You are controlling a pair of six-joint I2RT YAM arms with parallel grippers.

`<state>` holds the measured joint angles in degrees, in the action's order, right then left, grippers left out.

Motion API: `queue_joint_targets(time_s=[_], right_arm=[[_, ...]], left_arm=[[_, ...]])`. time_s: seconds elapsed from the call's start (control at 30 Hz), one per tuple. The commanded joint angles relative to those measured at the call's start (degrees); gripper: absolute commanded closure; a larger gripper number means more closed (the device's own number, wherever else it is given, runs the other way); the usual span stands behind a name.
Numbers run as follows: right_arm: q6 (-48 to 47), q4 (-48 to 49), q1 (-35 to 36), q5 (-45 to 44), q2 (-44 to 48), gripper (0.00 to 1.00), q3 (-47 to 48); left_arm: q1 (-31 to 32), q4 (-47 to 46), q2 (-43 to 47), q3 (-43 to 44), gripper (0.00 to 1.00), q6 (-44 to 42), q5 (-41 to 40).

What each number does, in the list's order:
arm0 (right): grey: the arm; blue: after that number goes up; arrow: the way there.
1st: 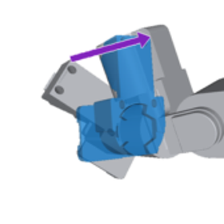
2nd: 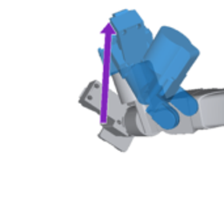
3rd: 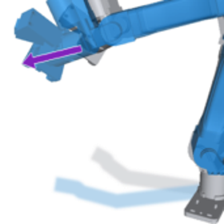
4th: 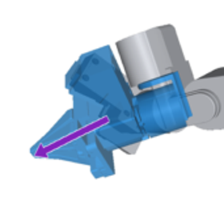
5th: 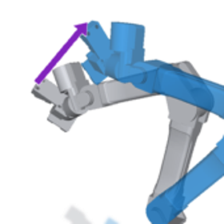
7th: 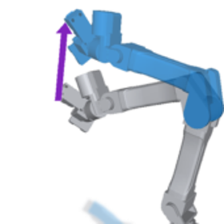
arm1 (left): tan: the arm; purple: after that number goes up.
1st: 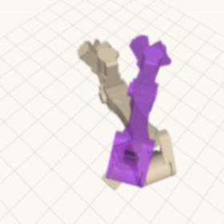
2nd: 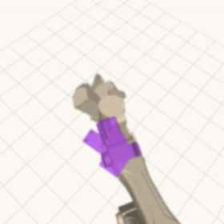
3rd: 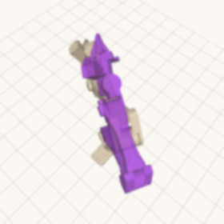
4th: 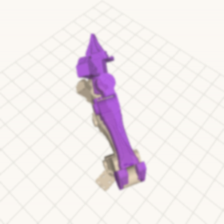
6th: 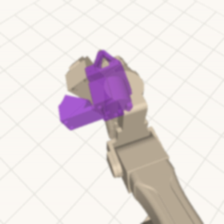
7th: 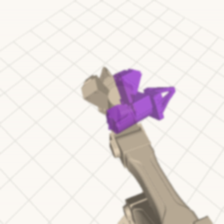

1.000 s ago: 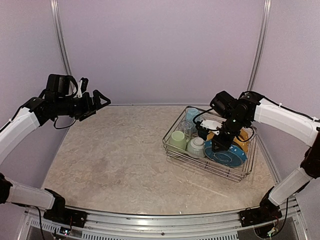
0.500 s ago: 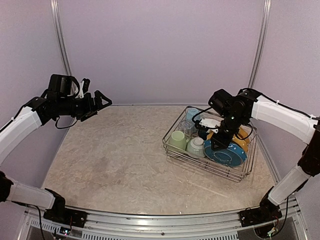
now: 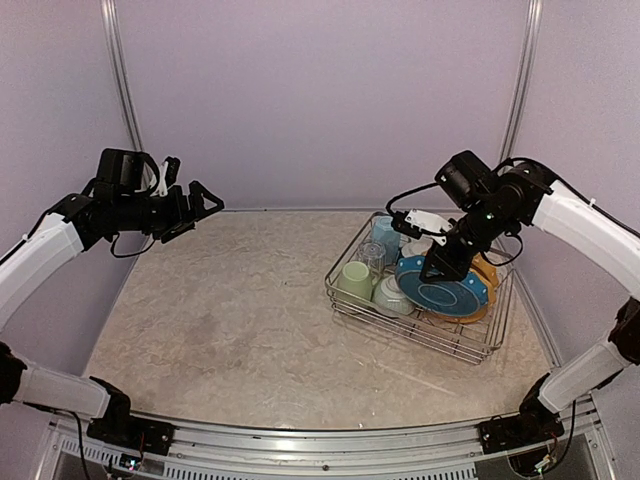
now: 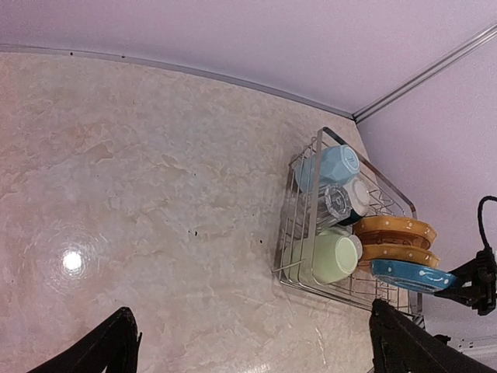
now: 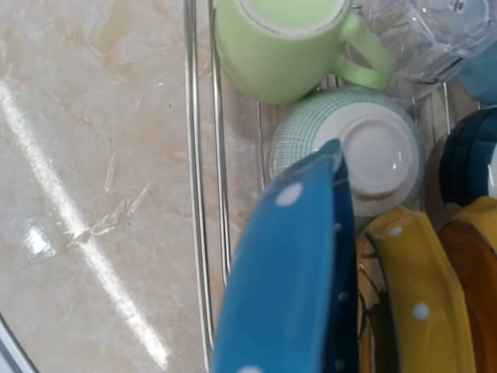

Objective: Unload the mixed dishes from the dish rack
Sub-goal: Grab the plate from the dish rack, then pass from the right arm to the left

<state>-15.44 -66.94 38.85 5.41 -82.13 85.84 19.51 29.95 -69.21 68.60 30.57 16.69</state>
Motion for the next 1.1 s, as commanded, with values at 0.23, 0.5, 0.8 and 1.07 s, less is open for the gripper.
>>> queue_joint_targets(time_s=[0.23, 0.5, 0.8, 1.07], right_arm=[[0.7, 5.1, 0.2, 1.1, 8.8, 1.00, 2.7], [-1.6, 10.1, 0.2, 4.7, 10.0, 1.00, 5.6], [-11.1, 25.5, 0.3, 10.0, 9.8, 1.00, 2.7], [-27.7, 45.5, 2.0, 16.9, 13.4, 1.00, -7.9]], left_arm=[[0.8, 0.5, -0.3, 2.5, 0.01, 1.1, 0.4], [1.7, 1.8, -2.1, 4.0, 0.01, 4.5, 1.3], [2.5, 1.1, -2.9, 4.7, 0.01, 11.0, 7.8], [3.0, -3.3, -4.4, 4.1, 0.02, 18.3, 16.3]])
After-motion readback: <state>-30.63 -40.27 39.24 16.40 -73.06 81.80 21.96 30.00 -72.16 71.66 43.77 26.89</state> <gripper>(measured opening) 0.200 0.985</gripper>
